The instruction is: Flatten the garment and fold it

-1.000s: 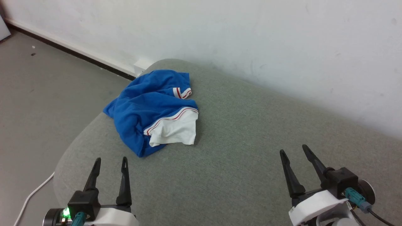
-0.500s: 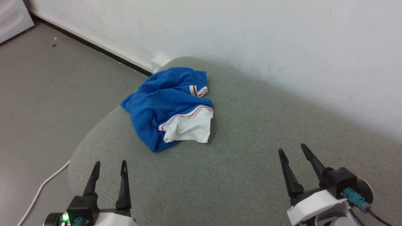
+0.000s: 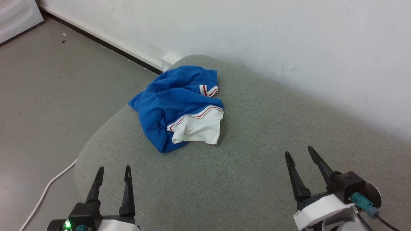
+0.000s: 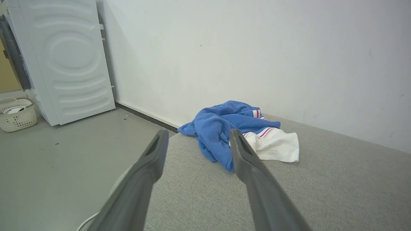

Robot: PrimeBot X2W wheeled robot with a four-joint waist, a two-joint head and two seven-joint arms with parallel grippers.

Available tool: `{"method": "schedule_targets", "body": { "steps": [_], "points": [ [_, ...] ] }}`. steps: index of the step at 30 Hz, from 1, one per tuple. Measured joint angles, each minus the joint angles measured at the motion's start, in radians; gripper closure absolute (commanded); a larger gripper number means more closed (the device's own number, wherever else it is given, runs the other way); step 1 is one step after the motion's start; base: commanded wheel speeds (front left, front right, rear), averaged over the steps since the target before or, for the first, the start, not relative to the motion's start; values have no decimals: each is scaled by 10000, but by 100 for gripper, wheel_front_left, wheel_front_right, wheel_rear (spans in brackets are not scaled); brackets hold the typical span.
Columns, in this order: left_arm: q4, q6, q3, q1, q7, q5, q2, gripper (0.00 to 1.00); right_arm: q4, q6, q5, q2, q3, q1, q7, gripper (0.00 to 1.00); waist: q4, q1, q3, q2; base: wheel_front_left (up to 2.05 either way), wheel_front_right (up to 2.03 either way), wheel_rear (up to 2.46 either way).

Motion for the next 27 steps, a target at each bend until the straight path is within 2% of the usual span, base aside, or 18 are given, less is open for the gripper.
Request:
{"method": "schedule_targets", "body": {
  "steps": [4, 7, 10, 14, 21, 27],
  "points": [
    [-376, -71, -56, -155, 0, -809, -8, 0, -63, 0, -21, 4, -40, 0, -4, 0, -31, 0, 109, 0, 0, 0, 0],
    [-734, -420, -268, -967, 121, -1110, 54, 0, -203, 0, -190, 6, -167, 1, -4, 0, 4, 0, 219, 0, 0, 0, 0],
    [-1076, -807, -581, -2306, 988, -1110, 470, 0, -401, 0, -474, 12, -336, -4, -6, 0, 39, 0, 420, 0, 0, 0, 0],
    [-915, -984, -665, -4308, 2349, -959, 1296, 0, -874, 0, -968, 10, -316, -235, 157, 0, 24, 1, 831, 0, 0, 0, 0],
    [798, -1250, -794, -6948, 4255, -1204, 2495, 0, -2619, 0, -1613, -69, 282, -1094, 1158, 0, -274, 2, 1818, 0, 0, 0, 0],
    [2851, -1327, -819, -8029, 5843, -2539, 3085, 0, -3900, 0, -1682, -608, 769, -1622, 2017, 0, -719, 3, 2765, 0, 0, 0, 0]
  ]
}}
